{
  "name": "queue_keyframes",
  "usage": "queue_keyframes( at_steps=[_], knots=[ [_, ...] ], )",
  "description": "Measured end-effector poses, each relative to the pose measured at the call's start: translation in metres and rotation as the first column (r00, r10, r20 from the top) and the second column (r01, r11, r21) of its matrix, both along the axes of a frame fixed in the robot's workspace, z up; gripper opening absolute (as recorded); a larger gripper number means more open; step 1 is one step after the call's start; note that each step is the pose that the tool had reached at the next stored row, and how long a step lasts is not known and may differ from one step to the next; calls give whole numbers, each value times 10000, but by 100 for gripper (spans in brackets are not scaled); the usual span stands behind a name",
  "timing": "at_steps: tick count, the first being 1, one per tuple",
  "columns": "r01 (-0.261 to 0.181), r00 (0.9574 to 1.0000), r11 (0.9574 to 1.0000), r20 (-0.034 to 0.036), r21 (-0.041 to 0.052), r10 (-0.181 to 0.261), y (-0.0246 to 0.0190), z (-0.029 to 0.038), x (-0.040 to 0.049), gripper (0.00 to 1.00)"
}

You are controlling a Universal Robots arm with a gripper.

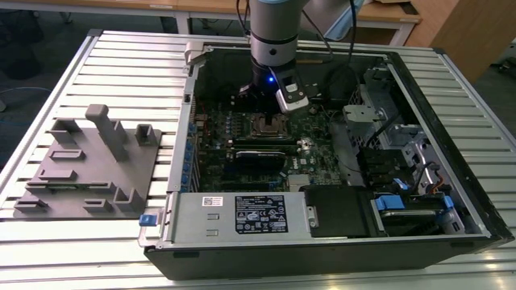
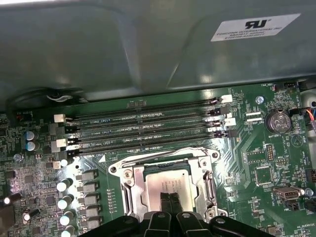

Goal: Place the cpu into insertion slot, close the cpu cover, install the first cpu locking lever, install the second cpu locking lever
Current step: 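Install the second cpu locking lever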

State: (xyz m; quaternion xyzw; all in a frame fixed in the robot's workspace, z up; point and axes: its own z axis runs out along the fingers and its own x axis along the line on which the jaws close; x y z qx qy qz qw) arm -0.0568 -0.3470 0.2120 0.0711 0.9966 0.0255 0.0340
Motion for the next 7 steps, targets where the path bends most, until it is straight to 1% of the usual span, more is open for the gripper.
queue_keyframes(
  at_steps=[3,5,7],
  knots=[
    [0,10000,10000,0,0,0,0,2,0,10],
    [0,10000,10000,-1,-1,0,0,30,0,10],
    [0,10000,10000,0,-1,0,0,31,0,10]
  ],
)
